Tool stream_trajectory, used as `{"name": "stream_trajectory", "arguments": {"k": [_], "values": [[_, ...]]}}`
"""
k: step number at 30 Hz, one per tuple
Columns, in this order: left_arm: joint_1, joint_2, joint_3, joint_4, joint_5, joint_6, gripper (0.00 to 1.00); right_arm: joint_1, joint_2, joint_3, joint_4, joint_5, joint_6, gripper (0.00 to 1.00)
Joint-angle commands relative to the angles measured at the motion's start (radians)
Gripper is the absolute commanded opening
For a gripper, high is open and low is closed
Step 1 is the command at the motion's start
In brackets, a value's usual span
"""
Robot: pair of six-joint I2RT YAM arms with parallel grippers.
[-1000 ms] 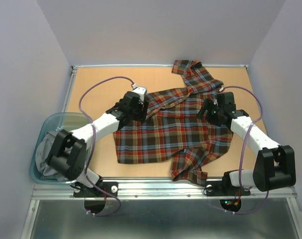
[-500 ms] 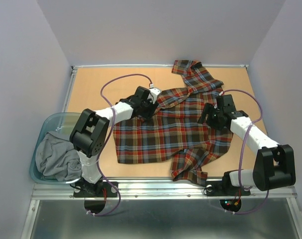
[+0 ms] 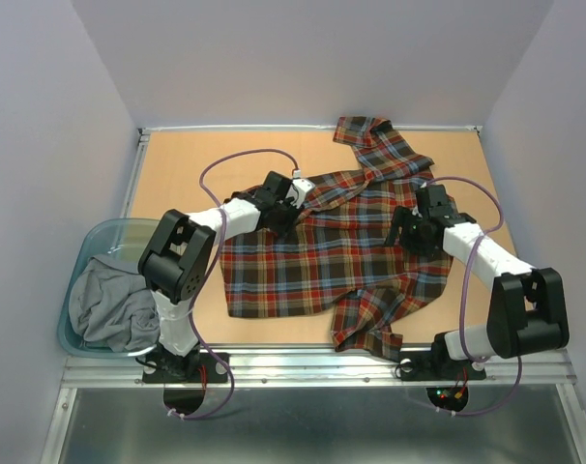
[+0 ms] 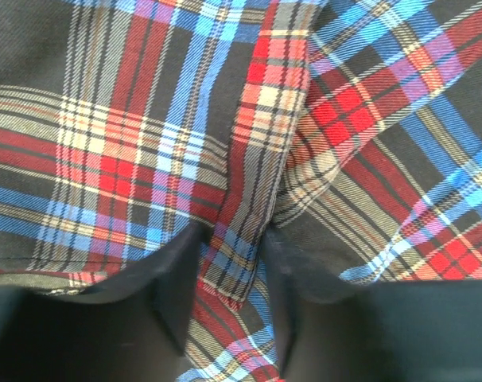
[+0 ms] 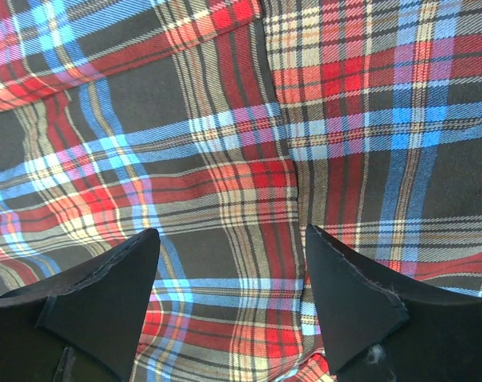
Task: Fold and stack the long sleeve shirts
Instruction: Flatten the shirt out
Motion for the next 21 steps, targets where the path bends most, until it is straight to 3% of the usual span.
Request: {"name": "stream_trajectory", "arguments": {"k": [1,9,15,21], "values": [[-0.004,0.006,0.036,-0.008,-0.045,0.025,0.42,0.000,0.008,0.041,-0.005,0.013,-0.026,0.79],[-0.010,0.000,0.067,-0.005,-0.089,0.037,0.01,0.000,0.000,0.038,-0.003,0.018,-0.028,0.79],[0.026,0.017,0.197,0.075,-0.381,0.060,0.00,0.000,-0.020,0.021,-0.005,0.013,-0.029,0.79],[0.129,0.170,0.491,0.092,-0.576,0.042,0.00,0.000,-0.060,-0.014,-0.006,-0.010,-0.022,0.79]]}}
